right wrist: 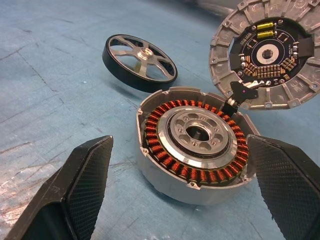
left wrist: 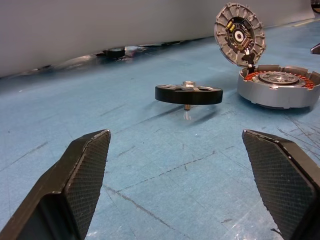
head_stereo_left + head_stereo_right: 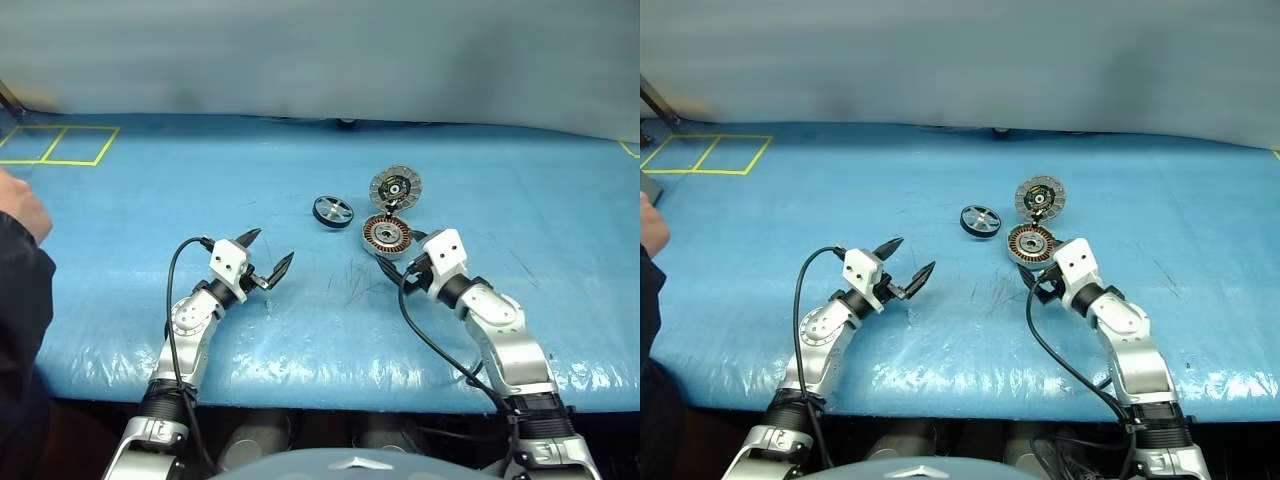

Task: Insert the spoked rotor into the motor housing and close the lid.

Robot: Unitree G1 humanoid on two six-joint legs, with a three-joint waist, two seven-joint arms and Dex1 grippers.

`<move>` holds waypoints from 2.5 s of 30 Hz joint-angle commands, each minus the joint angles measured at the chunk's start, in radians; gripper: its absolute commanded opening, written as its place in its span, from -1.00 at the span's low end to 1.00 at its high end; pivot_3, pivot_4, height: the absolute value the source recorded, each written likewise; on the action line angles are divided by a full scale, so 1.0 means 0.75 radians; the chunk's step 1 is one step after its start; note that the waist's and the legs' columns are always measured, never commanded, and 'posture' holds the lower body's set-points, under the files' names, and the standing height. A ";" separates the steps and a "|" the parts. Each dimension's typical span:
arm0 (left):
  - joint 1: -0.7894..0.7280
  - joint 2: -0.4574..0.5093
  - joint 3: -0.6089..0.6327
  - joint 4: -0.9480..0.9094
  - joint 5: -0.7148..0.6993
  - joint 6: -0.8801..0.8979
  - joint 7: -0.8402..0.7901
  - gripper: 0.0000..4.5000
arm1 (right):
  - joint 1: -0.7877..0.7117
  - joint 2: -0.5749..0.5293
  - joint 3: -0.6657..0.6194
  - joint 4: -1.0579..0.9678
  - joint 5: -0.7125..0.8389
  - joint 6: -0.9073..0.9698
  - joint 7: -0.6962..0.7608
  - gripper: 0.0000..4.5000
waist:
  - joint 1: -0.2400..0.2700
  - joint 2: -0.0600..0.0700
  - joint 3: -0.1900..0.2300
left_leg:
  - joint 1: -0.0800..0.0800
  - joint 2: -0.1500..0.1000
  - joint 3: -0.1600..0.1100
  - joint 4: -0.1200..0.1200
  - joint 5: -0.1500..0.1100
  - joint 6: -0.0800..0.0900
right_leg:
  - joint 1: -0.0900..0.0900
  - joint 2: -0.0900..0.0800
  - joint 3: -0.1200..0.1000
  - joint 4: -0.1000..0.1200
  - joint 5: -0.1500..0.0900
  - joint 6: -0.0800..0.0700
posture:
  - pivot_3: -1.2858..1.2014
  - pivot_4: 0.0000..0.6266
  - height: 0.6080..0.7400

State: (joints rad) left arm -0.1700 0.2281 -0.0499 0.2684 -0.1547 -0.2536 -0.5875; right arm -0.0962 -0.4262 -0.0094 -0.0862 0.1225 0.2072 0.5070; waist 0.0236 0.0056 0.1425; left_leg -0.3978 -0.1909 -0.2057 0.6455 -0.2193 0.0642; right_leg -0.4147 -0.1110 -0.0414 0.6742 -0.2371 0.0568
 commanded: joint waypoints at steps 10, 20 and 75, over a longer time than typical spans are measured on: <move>-0.020 0.002 -0.001 -0.019 0.016 -0.029 0.011 1.00 | -0.349 -0.442 0.274 -0.069 -0.149 0.180 0.496 0.98 | -0.007 -0.001 0.002 | 0.000 0.004 0.011 0.002 -0.003 0.004 | -0.001 0.000 0.003 -0.002 -0.003 0.009 | 0.03 -0.52 1.00; 0.000 -0.007 0.007 -0.038 0.022 -0.038 0.023 1.00 | -0.764 -0.420 0.611 0.311 -0.400 0.108 0.758 0.98 | -0.002 -0.002 0.002 | -0.005 0.008 0.014 0.003 -0.005 0.005 | 0.001 0.004 0.004 -0.019 0.005 0.007 | 0.03 -0.52 1.00; 0.033 -0.005 -0.004 -0.041 0.032 -0.034 0.030 1.00 | -0.514 -0.312 0.580 0.107 -0.614 0.199 0.748 0.17 | 0.018 -0.006 -0.003 | -0.003 0.009 0.021 0.012 -0.015 0.000 | 0.003 0.008 0.013 -0.018 0.009 0.010 | 0.03 -0.52 1.00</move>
State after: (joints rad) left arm -0.1456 0.2253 -0.0508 0.2722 -0.1284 -0.2661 -0.5668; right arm -0.5205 -0.6844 0.3912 0.0377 -0.3447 0.3183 1.0603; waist 0.0371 0.0008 0.1405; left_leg -0.4000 -0.1838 -0.1900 0.6543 -0.2304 0.0644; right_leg -0.4129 -0.1046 -0.0314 0.6610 -0.2300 0.0646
